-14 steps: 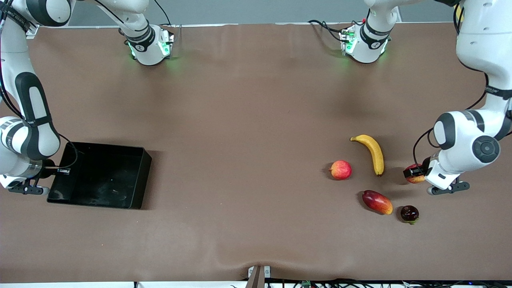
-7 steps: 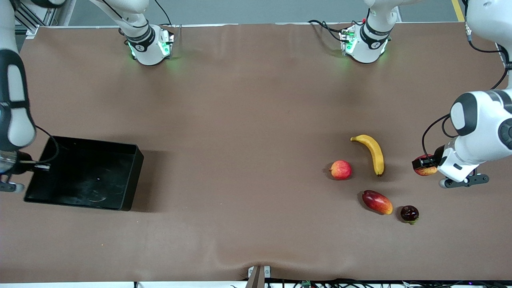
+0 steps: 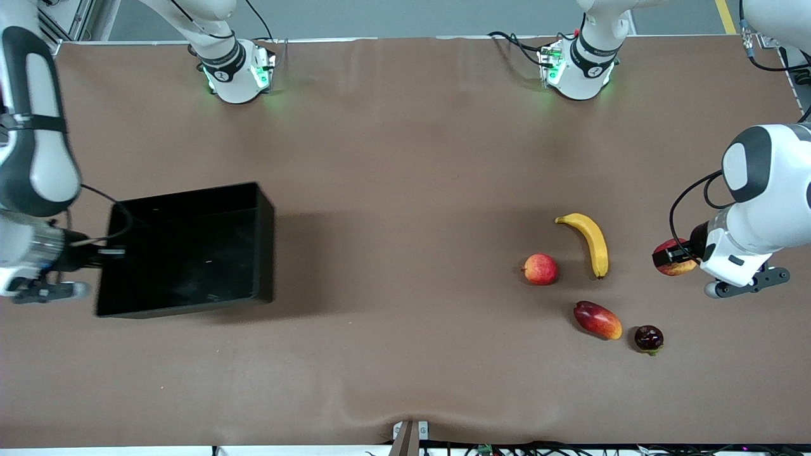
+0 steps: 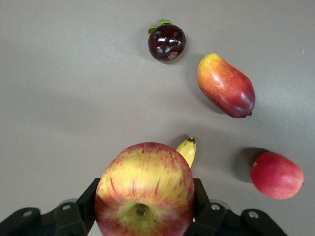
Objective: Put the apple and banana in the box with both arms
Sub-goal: 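Lift the apple with the left gripper while the right gripper drags the box, then carry the apple over the box while the right gripper pulls the box closer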
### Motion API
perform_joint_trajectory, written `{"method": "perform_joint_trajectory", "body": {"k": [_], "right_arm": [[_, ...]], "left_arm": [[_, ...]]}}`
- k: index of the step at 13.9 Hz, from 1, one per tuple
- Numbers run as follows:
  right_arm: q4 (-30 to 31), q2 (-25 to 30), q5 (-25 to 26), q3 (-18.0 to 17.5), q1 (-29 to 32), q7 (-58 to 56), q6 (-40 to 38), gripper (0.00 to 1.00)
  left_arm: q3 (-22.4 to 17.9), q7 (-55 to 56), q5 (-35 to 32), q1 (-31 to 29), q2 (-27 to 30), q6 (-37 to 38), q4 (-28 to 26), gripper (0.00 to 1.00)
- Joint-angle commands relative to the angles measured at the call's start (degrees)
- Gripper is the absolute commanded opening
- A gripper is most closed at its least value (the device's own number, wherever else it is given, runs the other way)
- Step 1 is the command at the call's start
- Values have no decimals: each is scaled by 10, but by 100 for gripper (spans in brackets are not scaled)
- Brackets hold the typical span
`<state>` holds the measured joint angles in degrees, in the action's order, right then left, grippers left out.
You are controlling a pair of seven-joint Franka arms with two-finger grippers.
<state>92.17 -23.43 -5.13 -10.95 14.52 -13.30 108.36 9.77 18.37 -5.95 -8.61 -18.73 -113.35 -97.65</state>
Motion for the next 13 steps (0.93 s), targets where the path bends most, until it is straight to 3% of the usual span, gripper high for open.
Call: {"method": "perform_joint_trajectory", "body": {"k": [1,5,10,13], "right_arm": [[2,9,-11,-4,-73,82,-10,0],[6,12,-10,-4,-199,248,-6,0],[9,5,3,-1,-346,449,33,0],[17,-21,41,0,-426,559,69,0]], "left_arm": [[12,34,-1,5,2,11,16,0],[36,100,-3,17,-5,10,30,0],[38,148,-3,48,-11,10,34,0],[38,191,-2,71,-11,10,37,0]]}}
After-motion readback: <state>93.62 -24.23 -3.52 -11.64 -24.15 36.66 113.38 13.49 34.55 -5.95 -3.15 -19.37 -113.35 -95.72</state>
